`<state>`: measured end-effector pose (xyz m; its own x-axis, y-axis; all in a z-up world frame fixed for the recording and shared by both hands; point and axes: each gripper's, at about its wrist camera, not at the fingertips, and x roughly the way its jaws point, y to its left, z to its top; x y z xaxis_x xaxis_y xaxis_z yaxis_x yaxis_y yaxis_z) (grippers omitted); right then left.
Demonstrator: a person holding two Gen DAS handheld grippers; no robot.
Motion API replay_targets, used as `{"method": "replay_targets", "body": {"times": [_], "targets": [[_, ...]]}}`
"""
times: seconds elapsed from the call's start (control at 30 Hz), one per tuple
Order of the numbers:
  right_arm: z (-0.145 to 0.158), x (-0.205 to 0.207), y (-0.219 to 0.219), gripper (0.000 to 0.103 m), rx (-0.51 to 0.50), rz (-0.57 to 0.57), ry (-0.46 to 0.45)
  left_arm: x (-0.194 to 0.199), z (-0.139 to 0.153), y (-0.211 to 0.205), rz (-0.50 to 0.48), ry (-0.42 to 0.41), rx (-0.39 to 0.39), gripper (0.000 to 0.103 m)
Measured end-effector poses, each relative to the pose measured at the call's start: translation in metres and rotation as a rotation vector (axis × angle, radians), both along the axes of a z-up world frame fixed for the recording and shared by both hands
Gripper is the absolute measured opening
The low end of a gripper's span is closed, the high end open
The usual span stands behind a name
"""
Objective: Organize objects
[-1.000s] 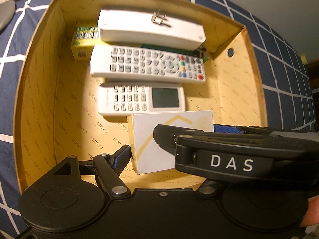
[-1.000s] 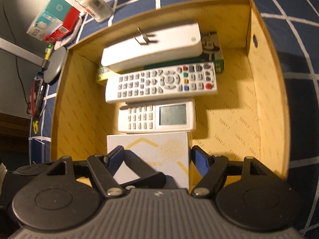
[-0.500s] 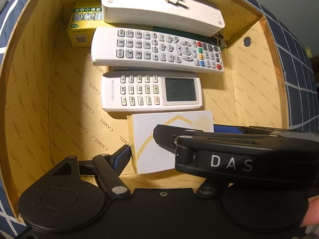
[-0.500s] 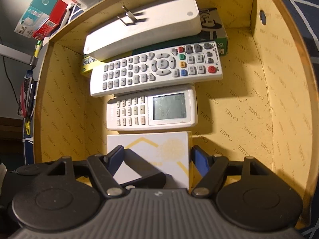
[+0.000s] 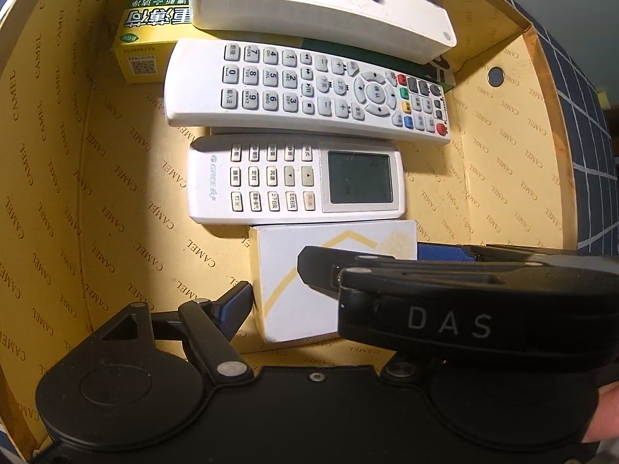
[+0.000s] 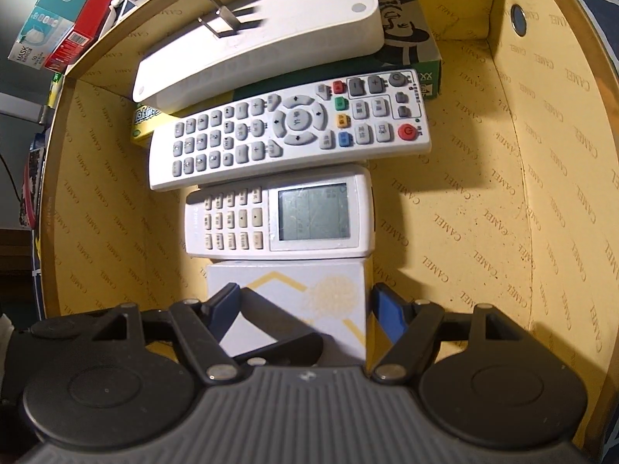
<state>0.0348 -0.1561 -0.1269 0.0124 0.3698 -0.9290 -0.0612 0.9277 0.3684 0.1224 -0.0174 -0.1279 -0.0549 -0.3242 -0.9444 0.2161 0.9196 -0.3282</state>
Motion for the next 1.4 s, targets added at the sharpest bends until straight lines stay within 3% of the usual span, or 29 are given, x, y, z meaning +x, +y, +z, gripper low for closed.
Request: {"method": "replay_targets", "body": {"times": [0.43,0.97,1.2,1.4], "targets": [[0.011,-0.001,-0.004,0.074,0.01,-0.026,-0.032,-0.001,0.013,-0.003,-0.006,-0.062,0.037,0.075],[0.088,-0.012,-0.009,0.075,-0.052,0.035,-0.234,-0.02,0.081,0.019,0.079,-0.221,0.101,0.084],[0.122,-0.021,-0.028,0.082,-0.089,0.026,-0.304,-0.029,0.107,0.029,0.113,-0.29,0.144,0.085],[0.139,-0.033,-0.041,0.089,-0.113,0.014,-0.328,-0.035,0.129,0.035,0.122,-0.352,0.187,0.094]]}}
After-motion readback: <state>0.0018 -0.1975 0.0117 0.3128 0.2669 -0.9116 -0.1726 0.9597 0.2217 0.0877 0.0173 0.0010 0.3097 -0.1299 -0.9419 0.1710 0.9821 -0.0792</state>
